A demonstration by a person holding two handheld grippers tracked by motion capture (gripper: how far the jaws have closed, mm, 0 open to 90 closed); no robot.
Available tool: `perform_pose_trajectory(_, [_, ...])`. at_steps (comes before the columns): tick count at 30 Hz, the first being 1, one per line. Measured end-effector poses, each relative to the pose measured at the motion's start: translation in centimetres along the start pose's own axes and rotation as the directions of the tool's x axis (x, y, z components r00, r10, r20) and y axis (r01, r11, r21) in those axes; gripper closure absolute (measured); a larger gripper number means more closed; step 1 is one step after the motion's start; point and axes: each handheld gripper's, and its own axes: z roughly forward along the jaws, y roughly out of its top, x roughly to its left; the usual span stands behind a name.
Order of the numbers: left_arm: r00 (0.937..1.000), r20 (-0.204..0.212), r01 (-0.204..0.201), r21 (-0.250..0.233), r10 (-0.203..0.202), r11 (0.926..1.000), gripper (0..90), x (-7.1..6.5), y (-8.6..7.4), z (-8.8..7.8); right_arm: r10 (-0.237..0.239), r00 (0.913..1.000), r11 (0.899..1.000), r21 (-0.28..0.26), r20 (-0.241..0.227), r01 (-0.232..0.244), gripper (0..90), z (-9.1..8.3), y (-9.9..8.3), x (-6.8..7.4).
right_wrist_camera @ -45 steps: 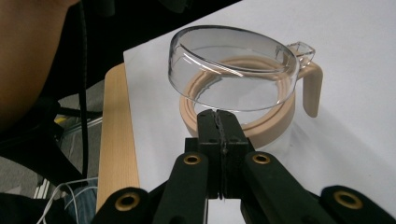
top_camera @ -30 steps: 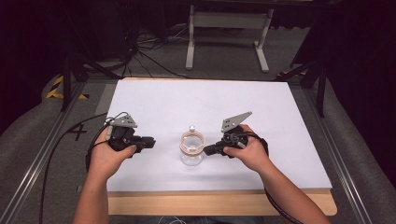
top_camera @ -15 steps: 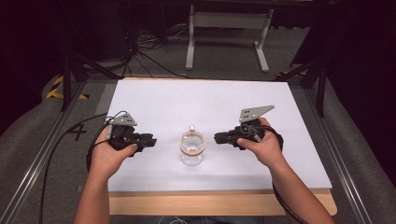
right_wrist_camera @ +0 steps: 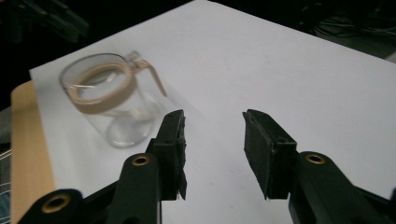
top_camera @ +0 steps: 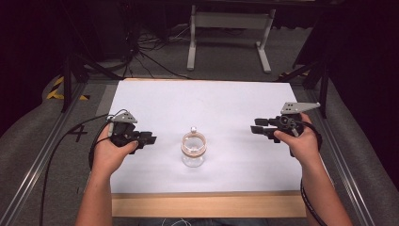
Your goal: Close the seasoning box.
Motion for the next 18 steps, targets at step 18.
perform_pose_trajectory(18, [0.9942, -0.052, 0.094, 0.003, -0.094, 0.9955, 53.3, 3.3, -2.0, 2.8, 0.081, 0.9785, 0.991, 0.091, 0.189, -0.1, 47.5, 2.2, -6.5, -6.1])
